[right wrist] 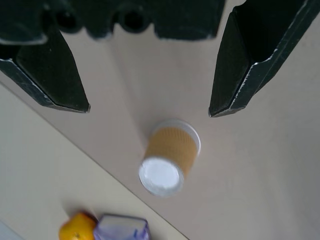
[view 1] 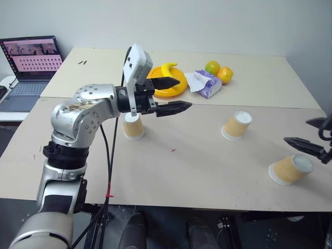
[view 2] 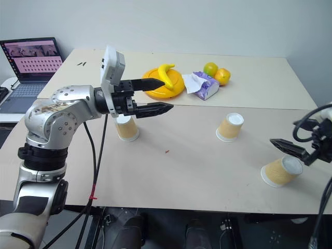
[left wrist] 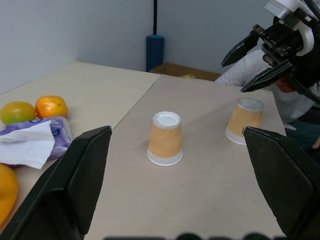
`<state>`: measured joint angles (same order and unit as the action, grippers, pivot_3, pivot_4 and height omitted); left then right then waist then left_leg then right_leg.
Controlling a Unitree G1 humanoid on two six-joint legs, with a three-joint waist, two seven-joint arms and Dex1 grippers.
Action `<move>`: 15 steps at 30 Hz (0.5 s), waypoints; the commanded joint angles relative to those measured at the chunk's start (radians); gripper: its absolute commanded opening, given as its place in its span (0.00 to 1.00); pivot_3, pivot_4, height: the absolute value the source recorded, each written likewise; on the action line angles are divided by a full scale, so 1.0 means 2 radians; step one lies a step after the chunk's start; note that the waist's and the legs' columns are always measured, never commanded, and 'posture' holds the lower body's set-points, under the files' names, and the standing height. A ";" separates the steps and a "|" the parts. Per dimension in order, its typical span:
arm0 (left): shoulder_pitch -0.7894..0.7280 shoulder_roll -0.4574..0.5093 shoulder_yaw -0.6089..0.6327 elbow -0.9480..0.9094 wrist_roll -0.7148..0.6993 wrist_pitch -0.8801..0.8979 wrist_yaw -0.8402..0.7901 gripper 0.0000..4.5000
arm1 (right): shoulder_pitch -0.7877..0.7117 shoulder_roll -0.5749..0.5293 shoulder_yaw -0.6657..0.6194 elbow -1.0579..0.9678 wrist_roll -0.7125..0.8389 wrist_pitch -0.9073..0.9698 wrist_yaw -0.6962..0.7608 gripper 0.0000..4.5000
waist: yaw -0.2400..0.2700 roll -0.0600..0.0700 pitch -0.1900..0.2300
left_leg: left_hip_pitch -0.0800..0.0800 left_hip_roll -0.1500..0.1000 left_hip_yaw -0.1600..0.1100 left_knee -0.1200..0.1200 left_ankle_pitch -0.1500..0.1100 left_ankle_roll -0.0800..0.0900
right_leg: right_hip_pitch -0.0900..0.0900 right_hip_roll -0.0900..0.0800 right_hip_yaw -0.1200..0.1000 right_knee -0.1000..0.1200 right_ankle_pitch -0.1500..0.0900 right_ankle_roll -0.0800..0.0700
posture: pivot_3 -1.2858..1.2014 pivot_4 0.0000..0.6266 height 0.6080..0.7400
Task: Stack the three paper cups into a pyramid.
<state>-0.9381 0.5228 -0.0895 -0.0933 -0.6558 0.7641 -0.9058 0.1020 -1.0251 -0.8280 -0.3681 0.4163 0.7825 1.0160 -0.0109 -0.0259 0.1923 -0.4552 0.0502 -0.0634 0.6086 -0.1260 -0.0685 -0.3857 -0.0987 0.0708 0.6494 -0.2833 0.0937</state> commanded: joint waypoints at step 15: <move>-0.008 -0.027 0.009 0.003 0.007 -0.008 -0.028 1.00 | 0.071 0.149 -0.094 0.019 0.056 -0.068 -0.049 0.99 | -0.004 0.002 -0.001 | 0.002 0.000 0.000 0.000 0.000 0.000 | 0.001 0.000 0.000 0.000 0.000 0.000 | 0.52 0.24 0.94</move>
<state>-0.9451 0.4654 -0.0989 -0.0479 -0.6301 0.7456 -0.9643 0.2402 -0.7340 -0.9972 -0.3315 0.5149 0.6908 0.9332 -0.0184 -0.0222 0.1903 -0.4521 0.0499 -0.0631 0.6085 -0.1259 -0.0686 -0.3829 -0.0989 0.0717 0.6493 -0.2830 0.0944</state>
